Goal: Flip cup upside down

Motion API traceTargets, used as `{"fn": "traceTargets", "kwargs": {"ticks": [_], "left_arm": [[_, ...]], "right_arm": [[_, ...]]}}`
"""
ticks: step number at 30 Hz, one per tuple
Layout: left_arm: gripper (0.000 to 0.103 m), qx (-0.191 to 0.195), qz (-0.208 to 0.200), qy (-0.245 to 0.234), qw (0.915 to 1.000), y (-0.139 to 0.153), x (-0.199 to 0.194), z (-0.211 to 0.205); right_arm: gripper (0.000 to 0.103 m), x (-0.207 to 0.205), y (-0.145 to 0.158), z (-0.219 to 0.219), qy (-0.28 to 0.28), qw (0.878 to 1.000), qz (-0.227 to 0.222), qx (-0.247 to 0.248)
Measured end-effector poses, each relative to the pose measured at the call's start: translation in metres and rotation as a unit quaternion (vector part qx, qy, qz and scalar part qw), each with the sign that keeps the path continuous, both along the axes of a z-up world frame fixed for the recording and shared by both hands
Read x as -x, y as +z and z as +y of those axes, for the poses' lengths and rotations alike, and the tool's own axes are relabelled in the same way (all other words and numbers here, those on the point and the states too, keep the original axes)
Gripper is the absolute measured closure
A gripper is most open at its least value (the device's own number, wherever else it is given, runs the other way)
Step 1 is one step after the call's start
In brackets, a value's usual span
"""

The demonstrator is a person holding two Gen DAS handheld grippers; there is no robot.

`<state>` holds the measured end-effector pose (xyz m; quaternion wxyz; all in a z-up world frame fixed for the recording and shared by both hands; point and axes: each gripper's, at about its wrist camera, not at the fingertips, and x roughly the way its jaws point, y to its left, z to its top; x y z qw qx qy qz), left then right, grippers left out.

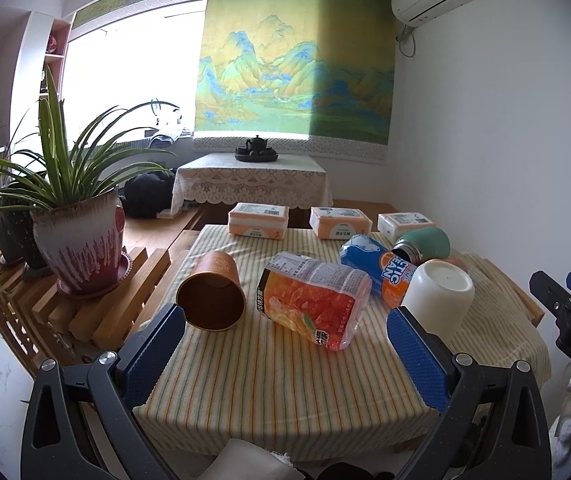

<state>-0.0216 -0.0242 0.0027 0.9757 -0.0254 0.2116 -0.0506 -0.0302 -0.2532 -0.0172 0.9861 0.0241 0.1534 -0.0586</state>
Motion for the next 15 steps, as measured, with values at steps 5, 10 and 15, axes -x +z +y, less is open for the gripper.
{"fn": "traceTargets", "kwargs": {"ticks": [5,10,15], "left_arm": [[0.001,0.009,0.000,-0.002,1.0000,0.0006,0.0010,0.0033],[0.001,0.015,-0.001,0.003,0.9999,0.0010,0.0011,0.0084],[0.001,0.016,0.000,0.003,0.9999,0.0007,0.0011,0.0085]], "right_arm": [[0.016,0.0017,-0.0003,0.0037,0.001,1.000,-0.003,0.008],[0.016,-0.0007,-0.0015,0.0053,0.005,1.000,0.001,0.005],[0.016,-0.0016,-0.0026,0.0061,0.007,1.000,0.003,0.005]]}}
